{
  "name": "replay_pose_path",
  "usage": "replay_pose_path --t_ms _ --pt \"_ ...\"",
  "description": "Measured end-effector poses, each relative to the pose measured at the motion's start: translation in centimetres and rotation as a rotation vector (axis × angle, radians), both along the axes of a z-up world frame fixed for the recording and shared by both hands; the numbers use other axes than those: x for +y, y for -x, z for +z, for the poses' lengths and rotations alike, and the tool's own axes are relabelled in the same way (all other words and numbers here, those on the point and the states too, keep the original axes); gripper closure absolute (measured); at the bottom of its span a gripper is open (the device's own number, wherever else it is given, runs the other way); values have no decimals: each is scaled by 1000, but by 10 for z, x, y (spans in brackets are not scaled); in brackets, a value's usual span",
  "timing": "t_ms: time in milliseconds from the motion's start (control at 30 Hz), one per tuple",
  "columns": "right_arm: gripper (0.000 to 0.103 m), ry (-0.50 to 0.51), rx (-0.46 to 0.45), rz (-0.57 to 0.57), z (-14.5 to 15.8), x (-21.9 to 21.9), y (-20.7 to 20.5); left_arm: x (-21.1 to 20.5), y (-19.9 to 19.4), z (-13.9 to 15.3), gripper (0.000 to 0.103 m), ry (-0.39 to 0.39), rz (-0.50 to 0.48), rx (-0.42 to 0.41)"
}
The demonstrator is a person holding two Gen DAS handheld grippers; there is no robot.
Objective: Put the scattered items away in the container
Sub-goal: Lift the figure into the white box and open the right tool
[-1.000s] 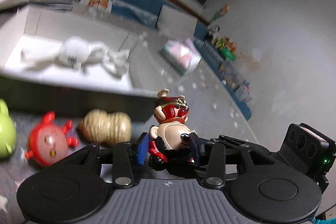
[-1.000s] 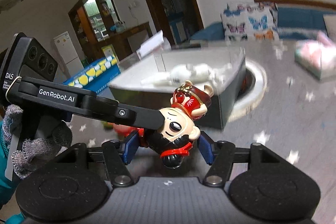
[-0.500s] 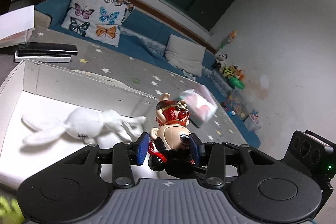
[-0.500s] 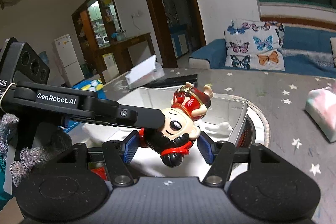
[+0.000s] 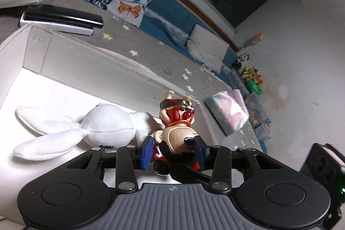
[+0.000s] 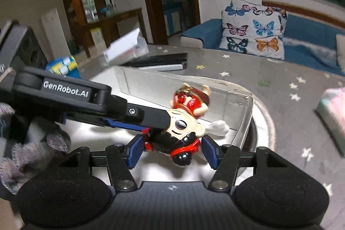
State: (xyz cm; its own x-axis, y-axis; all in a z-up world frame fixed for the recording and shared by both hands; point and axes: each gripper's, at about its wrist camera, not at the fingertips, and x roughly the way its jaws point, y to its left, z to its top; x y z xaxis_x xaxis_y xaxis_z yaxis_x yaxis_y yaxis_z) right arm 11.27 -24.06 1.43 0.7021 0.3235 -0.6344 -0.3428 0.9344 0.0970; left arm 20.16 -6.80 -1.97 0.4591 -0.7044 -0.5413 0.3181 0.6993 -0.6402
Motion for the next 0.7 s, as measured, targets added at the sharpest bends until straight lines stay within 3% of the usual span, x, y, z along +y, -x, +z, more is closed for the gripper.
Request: replay_pose_path --t_ms 233,700 --pt "45 113 -14 18 -3 22 2 -7 4 -6 66 -30 -12 8" --pt "46 79 -80 0 12 18 31 -4 35 14 66 -63 -2 -55"
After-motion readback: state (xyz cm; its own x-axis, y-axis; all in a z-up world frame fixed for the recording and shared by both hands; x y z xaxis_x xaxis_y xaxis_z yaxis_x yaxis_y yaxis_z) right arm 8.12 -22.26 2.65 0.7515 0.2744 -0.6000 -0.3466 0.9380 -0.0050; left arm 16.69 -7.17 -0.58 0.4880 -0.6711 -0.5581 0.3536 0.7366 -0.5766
